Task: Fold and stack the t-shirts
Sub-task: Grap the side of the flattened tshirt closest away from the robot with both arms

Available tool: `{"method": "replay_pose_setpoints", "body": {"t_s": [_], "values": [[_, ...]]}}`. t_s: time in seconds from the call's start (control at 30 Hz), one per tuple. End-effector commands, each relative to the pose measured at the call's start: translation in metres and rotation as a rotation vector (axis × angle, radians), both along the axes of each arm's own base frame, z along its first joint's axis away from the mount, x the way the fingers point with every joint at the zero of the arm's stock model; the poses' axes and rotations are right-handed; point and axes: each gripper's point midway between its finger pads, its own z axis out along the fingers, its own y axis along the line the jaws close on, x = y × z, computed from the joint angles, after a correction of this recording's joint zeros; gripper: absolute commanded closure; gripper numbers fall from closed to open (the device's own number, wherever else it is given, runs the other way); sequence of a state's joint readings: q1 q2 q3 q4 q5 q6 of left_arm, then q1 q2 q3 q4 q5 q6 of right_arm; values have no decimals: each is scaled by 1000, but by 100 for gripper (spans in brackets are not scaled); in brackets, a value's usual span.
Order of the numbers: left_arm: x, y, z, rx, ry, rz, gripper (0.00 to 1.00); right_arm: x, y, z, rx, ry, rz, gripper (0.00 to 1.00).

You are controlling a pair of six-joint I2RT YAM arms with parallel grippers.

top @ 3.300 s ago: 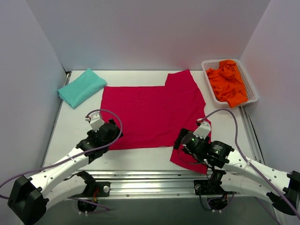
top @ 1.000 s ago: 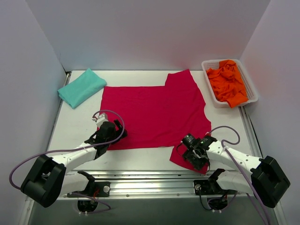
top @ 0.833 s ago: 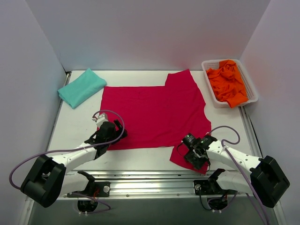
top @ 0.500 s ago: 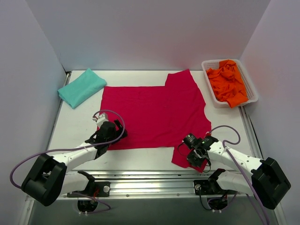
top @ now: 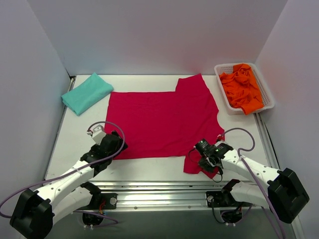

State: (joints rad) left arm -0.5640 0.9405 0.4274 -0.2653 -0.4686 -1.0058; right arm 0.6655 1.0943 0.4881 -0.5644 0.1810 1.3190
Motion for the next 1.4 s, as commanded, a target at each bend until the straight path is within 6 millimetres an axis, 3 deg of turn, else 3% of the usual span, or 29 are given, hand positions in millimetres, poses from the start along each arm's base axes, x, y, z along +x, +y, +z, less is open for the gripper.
{"method": "replay_pose_setpoints", "body": {"t_s": [0.0,0.13,0.27,0.3,0.67,0.73,1.37], "values": [[-12,21,-5,50,59,100,2,26,-5,13,-28,-101,24,100],[-23,28,-17,57,126,151,2,38,-3,17,8,-161,36,100],[-29,34,-16,68,165,206,0,44,-6,19,18,-204,51,100],[-29,34,-14,60,167,215,7,42,-8,16,14,-203,53,100],[-41,43,-30,98,231,289,18,46,-12,11,17,-227,106,100],[-42,44,-28,117,231,295,25,47,-11,11,22,-230,112,100],[-28,44,-34,201,230,326,45,54,-10,16,24,-237,116,100]]}}
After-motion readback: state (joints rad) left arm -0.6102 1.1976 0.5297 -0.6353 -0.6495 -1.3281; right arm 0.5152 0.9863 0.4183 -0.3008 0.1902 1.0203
